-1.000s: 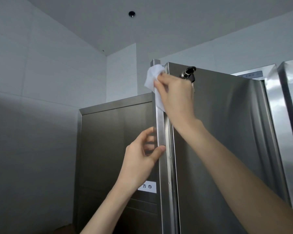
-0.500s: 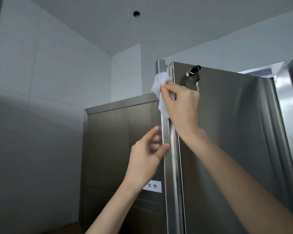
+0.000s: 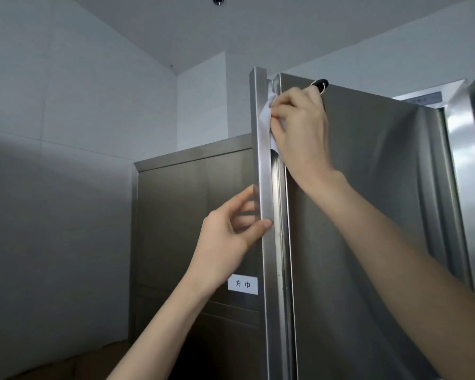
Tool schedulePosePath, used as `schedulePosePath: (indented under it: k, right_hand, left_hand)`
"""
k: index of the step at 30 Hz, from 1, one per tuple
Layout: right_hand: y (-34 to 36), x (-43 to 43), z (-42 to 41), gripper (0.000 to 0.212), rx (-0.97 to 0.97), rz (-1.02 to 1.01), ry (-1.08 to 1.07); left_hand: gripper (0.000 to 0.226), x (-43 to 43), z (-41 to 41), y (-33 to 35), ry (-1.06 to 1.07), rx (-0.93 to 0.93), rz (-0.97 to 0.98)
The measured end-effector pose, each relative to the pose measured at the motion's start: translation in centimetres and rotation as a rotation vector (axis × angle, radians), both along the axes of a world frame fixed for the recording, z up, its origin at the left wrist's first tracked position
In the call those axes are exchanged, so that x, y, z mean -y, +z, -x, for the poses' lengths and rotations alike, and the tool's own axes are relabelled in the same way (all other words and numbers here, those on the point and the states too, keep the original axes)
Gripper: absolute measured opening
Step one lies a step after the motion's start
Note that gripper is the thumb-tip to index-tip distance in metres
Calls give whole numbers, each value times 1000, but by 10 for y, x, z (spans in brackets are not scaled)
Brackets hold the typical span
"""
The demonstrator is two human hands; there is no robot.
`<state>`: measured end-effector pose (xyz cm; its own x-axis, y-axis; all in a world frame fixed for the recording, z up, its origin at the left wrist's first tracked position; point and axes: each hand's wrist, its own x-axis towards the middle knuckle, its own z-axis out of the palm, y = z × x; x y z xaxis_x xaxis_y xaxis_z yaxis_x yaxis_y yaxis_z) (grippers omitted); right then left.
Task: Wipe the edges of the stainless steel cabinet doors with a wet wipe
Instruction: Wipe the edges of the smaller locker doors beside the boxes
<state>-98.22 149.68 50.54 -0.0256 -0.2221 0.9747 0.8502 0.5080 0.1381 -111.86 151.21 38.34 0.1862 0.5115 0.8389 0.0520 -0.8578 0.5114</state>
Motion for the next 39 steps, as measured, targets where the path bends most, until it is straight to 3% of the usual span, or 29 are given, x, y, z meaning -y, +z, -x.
schedulePosePath:
  k: [3, 7, 18, 26, 34, 39]
  right_hand:
    - [-32, -7, -3, 10, 4, -49, -49]
    - [-59, -9, -4, 10, -8, -21, 47]
    - [-140, 0, -12, 13, -16, 51, 125]
    - [-202, -3, -21, 13, 204, 162, 53]
    - [-214, -6, -1, 14, -116, 40, 22]
    - [-281, 3, -3, 18, -59, 118, -13]
  left_hand:
    - [63, 0, 1, 1, 4, -33, 16]
    - [68, 0, 2, 0, -39, -59, 42]
    - [67, 9, 1, -23, -114, -40, 71]
    - [64, 8, 6, -61, -113, -83, 225]
    - [51, 16, 9, -114, -137, -37, 331]
    - [57, 16, 9, -140, -103, -55, 332]
